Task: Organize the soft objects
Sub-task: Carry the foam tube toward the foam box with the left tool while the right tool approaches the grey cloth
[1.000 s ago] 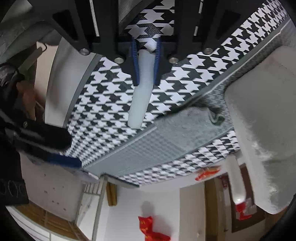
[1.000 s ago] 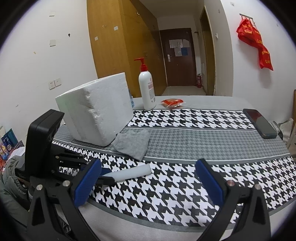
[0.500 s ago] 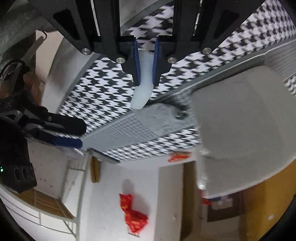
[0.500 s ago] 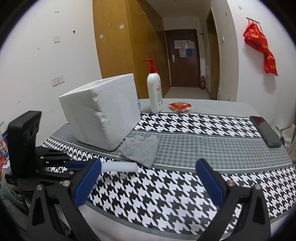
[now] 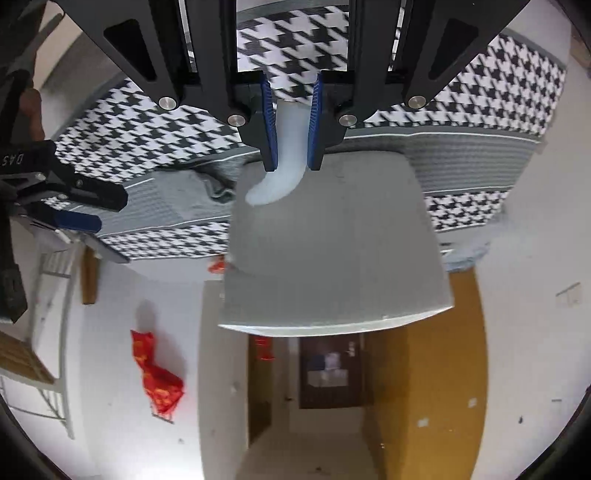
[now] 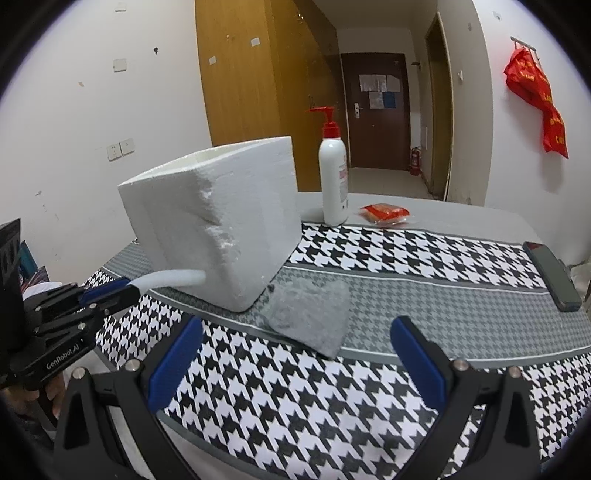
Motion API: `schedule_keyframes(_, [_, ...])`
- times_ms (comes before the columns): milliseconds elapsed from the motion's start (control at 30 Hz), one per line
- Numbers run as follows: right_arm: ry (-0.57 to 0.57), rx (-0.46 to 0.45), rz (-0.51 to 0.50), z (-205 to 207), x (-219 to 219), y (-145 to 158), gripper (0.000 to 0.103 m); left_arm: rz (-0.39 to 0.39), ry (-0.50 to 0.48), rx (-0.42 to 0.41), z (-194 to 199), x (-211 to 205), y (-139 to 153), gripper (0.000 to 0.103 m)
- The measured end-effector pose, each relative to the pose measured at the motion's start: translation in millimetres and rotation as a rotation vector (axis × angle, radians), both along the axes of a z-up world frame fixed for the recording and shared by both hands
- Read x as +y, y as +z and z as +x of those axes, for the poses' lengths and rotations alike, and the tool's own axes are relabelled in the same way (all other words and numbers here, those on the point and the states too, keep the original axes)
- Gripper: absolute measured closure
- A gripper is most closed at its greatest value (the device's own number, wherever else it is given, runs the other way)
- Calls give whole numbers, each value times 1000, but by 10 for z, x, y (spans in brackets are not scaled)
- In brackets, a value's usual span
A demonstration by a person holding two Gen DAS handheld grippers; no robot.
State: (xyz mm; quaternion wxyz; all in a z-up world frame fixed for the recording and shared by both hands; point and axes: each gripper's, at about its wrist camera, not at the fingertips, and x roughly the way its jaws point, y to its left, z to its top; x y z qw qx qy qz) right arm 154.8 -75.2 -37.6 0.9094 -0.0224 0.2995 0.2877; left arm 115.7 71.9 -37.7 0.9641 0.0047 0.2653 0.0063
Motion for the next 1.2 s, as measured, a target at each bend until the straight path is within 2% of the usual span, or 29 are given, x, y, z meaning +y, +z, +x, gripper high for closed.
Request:
schedule_keyframes(333, [10, 53, -78, 213, 224, -141, 1, -25, 23, 33, 25, 122, -52, 85])
schedule_keyframes(633, [22, 164, -130, 455, 374, -356, 26, -49, 9, 47, 85, 201, -121, 85])
schedule_keyframes(700, [12, 169, -142, 488, 393, -386, 28, -51, 3, 53, 109, 209, -130, 85])
schedule_keyframes(767, [4, 175, -156, 514, 409, -413, 35, -54, 0, 57, 123, 224, -142, 85])
schedule_keyframes(1100, [9, 195, -234, 545, 497, -530, 49, -71, -14, 71, 166, 281, -189, 85])
schedule_keyframes(1200, [4, 194, -237, 556, 493, -544, 60, -68, -18, 73, 161, 274, -205, 85])
